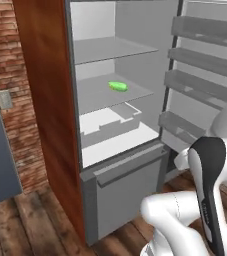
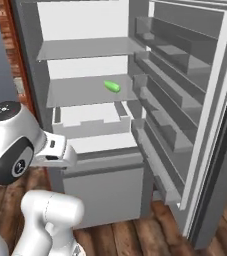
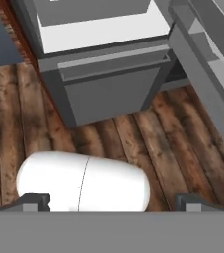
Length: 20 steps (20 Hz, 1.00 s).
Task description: Place one corn and one fish in each tupperware on the nearby counter, to pack two identical lunches.
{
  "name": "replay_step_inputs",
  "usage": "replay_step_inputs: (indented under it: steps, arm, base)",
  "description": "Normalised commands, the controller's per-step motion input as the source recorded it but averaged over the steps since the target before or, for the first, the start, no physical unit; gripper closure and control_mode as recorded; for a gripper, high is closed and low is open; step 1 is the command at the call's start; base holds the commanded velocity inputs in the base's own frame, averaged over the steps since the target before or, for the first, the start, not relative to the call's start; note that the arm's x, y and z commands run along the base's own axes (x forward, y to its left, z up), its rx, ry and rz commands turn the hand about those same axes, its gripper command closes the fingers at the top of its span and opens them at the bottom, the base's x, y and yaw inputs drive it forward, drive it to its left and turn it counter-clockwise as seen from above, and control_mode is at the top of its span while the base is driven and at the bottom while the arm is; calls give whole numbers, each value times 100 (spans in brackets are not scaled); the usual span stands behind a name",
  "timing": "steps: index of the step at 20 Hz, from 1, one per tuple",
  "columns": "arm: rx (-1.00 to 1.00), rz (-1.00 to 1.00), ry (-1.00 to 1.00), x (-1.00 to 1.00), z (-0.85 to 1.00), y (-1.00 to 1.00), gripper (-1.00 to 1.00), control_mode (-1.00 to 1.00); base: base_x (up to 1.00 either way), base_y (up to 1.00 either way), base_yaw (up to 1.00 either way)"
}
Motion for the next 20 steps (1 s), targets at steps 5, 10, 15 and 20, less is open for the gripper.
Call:
replay_step_inputs:
  steps: [5, 10, 15, 20]
  arm:
    - [0, 0, 0, 0, 0, 0, -100, 100]
    - [0, 0, 0, 0, 0, 0, -100, 100]
    - [0, 0, 0, 0, 0, 0, -100, 100]
    - [0, 0, 0, 0, 0, 0, -100, 100]
  base:
    - [66, -21, 25]
    - [76, -22, 24]
    - [68, -23, 22]
    - [57, -8, 19]
